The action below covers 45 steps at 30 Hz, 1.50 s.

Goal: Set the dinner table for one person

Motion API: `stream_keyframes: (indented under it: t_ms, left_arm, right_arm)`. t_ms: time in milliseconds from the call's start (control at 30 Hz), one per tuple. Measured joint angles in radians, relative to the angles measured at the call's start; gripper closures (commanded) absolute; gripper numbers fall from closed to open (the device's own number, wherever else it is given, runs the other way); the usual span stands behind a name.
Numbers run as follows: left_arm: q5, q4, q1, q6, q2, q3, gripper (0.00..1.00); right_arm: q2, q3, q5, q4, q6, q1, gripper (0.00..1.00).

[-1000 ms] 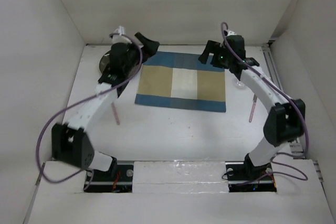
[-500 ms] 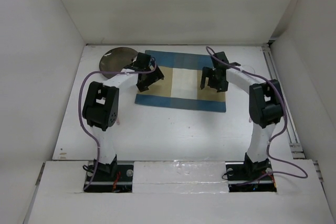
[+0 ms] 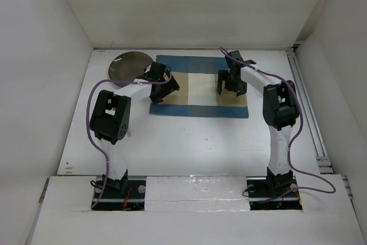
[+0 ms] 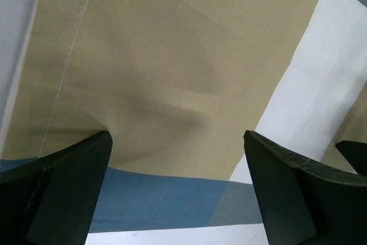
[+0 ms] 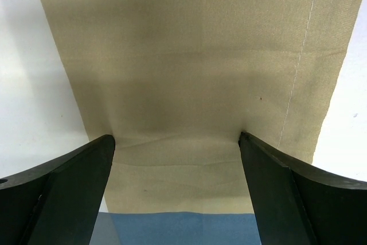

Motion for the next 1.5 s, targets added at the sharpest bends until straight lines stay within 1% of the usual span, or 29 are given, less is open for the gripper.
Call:
stream_keyframes:
  t_ms: [333, 600, 1000, 1133, 1267, 1500]
  left_arm:
    - [0.004, 0.004, 0.000, -0.001, 0.001, 0.000, 0.00]
    - [0.005, 0.005, 0.000, -0.001, 0.001, 0.000, 0.00]
    - [0.012, -0.012, 0.000, 0.000, 0.000, 0.010, 0.00]
    - [0.014, -0.051, 0.000, 0.000, 0.000, 0.034, 0.00]
    - [0.000, -0.088, 0.000, 0.008, -0.003, 0.087, 0.00]
    - [-0.030, -0.108, 0.005, 0.020, -0.061, 0.139, 0.00]
  right_arm:
    - [0.066, 0.106, 0.013, -0.055, -0.009, -0.001, 0.05]
    - [0.080, 0.134, 0.016, -0.071, -0.012, -0.002, 0.05]
    - [0.060, 0.097, 0.016, -0.034, -0.018, -0.002, 0.05]
    - [0.056, 0.092, 0.016, -0.029, -0.011, 0.000, 0.05]
    - [0.026, 0.061, 0.013, -0.013, 0.004, 0.000, 0.05]
    - [-0.106, 0.020, 0.014, 0.023, 0.027, 0.003, 0.05]
